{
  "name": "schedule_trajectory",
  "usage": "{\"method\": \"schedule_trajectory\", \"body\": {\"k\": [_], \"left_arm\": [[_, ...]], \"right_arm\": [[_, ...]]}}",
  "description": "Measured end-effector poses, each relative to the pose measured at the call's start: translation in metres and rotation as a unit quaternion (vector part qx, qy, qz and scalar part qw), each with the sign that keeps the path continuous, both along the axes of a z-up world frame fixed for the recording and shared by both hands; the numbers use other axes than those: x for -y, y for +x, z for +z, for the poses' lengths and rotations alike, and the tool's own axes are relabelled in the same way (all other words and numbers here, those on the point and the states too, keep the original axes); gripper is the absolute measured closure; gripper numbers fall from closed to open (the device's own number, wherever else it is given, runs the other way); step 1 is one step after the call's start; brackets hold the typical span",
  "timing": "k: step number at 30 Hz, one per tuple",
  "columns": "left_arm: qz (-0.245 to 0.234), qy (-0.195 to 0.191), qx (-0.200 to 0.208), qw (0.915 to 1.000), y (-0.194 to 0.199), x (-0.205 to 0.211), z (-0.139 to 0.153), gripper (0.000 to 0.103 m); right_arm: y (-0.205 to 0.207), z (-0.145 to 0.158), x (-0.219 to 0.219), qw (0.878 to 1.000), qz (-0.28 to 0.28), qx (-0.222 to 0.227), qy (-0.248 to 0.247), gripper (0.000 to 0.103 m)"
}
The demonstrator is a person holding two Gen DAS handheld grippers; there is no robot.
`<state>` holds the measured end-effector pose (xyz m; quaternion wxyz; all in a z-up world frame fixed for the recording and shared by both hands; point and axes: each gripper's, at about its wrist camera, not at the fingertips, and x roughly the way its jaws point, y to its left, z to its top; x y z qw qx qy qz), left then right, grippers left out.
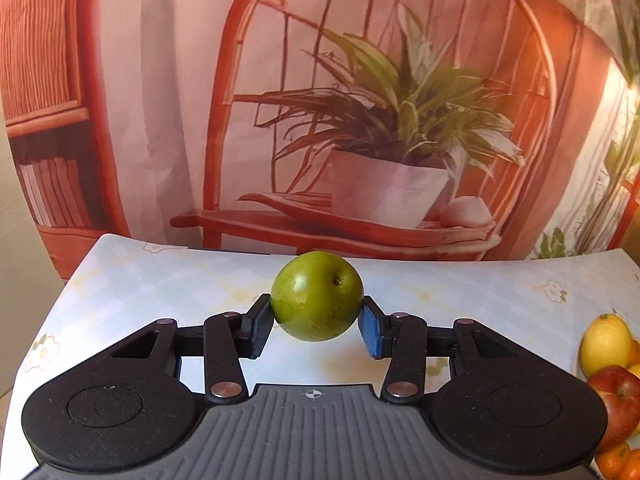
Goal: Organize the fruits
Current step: 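Lift the held green apple up and away from the plate with the left tool, then lower the green apple onto the cream plate and open the left tool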
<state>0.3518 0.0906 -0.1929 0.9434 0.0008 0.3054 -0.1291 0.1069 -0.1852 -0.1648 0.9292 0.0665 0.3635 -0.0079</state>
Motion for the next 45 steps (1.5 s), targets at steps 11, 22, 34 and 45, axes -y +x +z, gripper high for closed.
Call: {"method": "schedule_trajectory", "body": {"k": [11, 22, 34, 45], "left_arm": [[-0.146, 0.036, 0.039, 0.9878, -0.101, 0.081, 0.057, 0.054], [-0.264, 0.059, 0.024, 0.9625, -0.147, 0.194, 0.047, 0.054], [-0.272, 0.088, -0.042, 0.9573, -0.124, 0.242, 0.021, 0.054], [-0.268, 0.078, -0.062, 0.9583, -0.115, 0.246, 0.018, 0.054]], "right_arm": [[-0.027, -0.002, 0.017, 0.999, -0.028, 0.012, 0.011, 0.059], [-0.047, -0.009, 0.037, 0.998, -0.041, 0.019, 0.036, 0.059], [-0.050, -0.017, 0.047, 0.997, -0.046, 0.027, 0.055, 0.058], [-0.049, -0.018, 0.049, 0.997, -0.045, 0.026, 0.058, 0.058]]}}
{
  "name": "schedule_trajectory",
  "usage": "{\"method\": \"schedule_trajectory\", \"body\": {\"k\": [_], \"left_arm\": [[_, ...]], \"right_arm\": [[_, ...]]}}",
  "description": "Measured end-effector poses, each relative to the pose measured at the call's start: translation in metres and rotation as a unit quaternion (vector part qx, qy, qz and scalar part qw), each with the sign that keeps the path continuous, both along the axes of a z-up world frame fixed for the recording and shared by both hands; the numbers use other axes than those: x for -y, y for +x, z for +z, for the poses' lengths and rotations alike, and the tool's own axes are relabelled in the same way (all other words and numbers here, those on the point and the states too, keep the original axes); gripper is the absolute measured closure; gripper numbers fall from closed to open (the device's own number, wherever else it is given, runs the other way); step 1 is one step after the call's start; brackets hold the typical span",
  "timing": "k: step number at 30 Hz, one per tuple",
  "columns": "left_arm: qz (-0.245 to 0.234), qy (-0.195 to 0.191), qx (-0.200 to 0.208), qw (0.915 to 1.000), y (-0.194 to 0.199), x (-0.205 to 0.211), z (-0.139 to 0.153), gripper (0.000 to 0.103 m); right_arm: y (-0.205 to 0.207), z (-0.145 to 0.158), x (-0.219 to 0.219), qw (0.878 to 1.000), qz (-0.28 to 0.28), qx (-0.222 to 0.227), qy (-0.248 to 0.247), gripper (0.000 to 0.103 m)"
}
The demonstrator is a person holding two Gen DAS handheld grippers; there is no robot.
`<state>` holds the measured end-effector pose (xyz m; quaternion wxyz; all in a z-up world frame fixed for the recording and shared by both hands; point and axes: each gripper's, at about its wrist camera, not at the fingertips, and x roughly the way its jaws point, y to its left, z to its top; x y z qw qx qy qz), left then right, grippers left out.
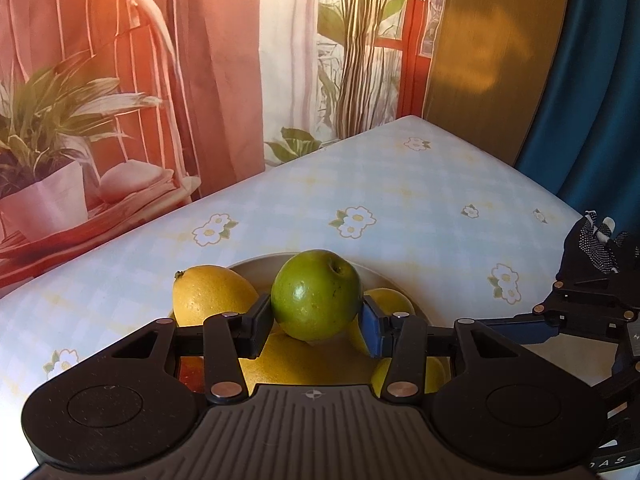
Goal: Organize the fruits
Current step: 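Lower the green apple onto the cream plate and open the left tool, then move the open left tool to the large brown-red apple on the cloth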
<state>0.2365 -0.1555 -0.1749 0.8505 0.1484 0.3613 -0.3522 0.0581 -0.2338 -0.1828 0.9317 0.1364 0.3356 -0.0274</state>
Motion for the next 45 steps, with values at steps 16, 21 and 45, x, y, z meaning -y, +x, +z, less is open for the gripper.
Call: {"method": "schedule_trajectory", "body": {"k": [16, 21, 45], "left_arm": [[0.056, -0.028, 0.025, 0.9977, -0.027, -0.049, 0.029, 0.054], [0.102, -0.031, 0.026, 0.9939, -0.045, -0.090, 0.037, 0.054], [0.164, -0.115, -0.073, 0.9769, -0.098, -0.192, -0.003, 0.057]], "right_arm": [[0.000, 0.013, -0.011, 1.000, 0.000, 0.003, -0.004, 0.058], [0.004, 0.017, -0.030, 1.000, 0.016, -0.004, -0.010, 0.058], [0.003, 0.007, -0.144, 0.988, 0.118, -0.070, -0.072, 0.059]]}}
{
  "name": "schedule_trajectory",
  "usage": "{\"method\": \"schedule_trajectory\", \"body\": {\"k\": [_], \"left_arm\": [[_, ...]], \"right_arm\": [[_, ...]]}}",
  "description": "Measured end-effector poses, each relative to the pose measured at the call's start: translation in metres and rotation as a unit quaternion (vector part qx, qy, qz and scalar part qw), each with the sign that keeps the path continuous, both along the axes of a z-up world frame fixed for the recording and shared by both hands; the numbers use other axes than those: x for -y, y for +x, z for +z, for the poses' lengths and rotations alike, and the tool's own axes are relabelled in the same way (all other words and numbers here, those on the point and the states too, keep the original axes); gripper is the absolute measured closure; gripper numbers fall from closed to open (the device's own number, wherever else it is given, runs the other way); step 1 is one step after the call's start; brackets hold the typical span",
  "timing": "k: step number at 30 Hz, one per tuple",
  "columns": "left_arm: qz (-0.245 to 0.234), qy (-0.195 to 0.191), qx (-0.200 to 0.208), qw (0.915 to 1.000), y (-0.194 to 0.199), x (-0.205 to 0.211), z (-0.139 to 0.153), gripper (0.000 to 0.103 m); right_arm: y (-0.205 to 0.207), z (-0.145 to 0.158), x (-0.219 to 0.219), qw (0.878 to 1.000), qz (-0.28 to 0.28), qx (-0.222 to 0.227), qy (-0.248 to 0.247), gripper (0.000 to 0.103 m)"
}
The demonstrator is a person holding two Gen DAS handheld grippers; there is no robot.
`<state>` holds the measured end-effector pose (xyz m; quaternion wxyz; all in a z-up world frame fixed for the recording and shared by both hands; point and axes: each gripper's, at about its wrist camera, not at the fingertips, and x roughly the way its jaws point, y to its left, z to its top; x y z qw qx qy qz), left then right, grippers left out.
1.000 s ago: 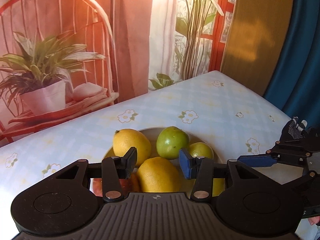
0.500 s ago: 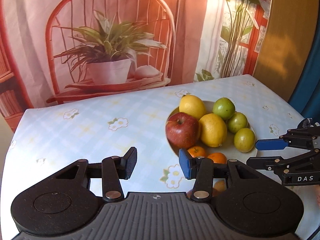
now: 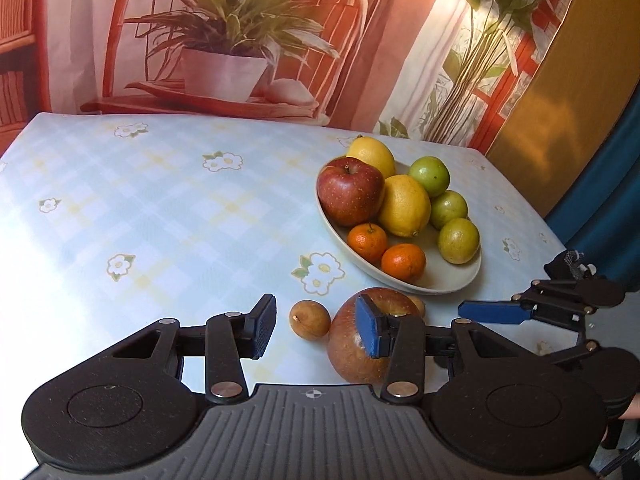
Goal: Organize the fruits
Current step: 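Move the open left tool to the large brown-red apple on the cloth, then close the left tool around the brown-red apple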
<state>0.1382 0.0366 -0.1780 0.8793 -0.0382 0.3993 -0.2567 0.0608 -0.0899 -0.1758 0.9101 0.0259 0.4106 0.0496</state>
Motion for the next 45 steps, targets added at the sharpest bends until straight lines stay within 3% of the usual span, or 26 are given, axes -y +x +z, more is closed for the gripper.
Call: {"method": "schedule_trajectory", "body": {"k": [4, 13, 25, 34, 45], "left_arm": [[-0.019, -0.018, -0.008, 0.9996, -0.001, 0.003, -0.002, 0.063], [-0.050, -0.031, -0.017, 0.9981, -0.008, 0.016, -0.009, 0.065], [-0.050, -0.059, -0.042, 0.9962, -0.002, 0.021, -0.015, 0.065], [-0.048, -0.056, -0.044, 0.9963, -0.005, 0.027, -0.014, 0.065], [-0.073, -0.049, -0.032, 0.9956, -0.008, 0.056, -0.002, 0.065]], "right_arm": [[0.002, -0.003, -0.010, 1.000, 0.013, -0.008, -0.005, 0.059], [0.006, -0.008, -0.023, 0.999, 0.040, -0.012, -0.013, 0.059], [0.010, -0.013, -0.026, 0.999, 0.048, 0.001, -0.022, 0.053], [0.001, -0.007, -0.024, 0.998, 0.051, 0.010, -0.020, 0.054], [-0.021, 0.006, 0.003, 0.999, 0.017, 0.028, -0.003, 0.054]]}}
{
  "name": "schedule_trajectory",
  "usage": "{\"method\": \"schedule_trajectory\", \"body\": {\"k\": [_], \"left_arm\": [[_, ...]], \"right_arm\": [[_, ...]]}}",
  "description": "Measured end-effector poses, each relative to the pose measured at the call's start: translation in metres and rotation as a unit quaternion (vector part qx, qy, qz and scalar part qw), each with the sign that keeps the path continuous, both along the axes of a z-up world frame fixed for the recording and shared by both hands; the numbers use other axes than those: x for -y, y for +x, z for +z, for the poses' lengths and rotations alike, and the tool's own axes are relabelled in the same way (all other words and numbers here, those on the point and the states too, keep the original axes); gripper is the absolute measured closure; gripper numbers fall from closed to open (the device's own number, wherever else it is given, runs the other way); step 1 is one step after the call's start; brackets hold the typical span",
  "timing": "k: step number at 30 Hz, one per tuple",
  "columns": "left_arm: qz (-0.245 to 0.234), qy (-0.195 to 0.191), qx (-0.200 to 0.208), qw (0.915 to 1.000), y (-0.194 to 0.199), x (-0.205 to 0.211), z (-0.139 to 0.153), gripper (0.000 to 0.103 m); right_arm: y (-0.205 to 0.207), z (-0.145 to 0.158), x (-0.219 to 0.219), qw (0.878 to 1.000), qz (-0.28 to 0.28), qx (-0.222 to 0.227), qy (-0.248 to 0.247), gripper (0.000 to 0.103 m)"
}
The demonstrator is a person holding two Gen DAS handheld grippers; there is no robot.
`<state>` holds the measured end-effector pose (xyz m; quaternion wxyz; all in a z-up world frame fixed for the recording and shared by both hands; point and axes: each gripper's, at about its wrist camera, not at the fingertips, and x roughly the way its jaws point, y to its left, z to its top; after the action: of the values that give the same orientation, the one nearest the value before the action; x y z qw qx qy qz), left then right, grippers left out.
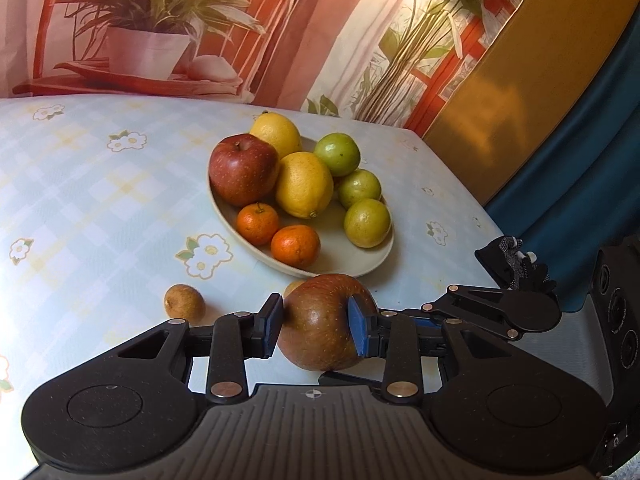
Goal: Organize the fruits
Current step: 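Close the left tool around the brown-red apple, then carry the brown-red apple onto the plate and open the left tool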
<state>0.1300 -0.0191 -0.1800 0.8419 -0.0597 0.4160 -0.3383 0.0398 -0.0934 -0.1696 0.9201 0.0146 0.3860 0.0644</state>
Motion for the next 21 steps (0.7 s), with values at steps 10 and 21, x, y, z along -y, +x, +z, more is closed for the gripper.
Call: {"method": "schedule_trajectory", "body": {"k": [10, 21], "left_arm": [[-0.024, 0.000, 0.025, 0.9994, 0.018, 0.041, 0.020, 0.065], [-0.027, 0.010, 0.004, 0.9996, 0.054, 0.062, 0.011, 0.066]], "right_arm": [[0.003, 0.015, 0.042, 0.999, -0.035, 0.024, -0.003, 0.054], [0.032, 0.002, 0.067, 0.999, -0.036, 0.008, -0.007, 0.054]]}}
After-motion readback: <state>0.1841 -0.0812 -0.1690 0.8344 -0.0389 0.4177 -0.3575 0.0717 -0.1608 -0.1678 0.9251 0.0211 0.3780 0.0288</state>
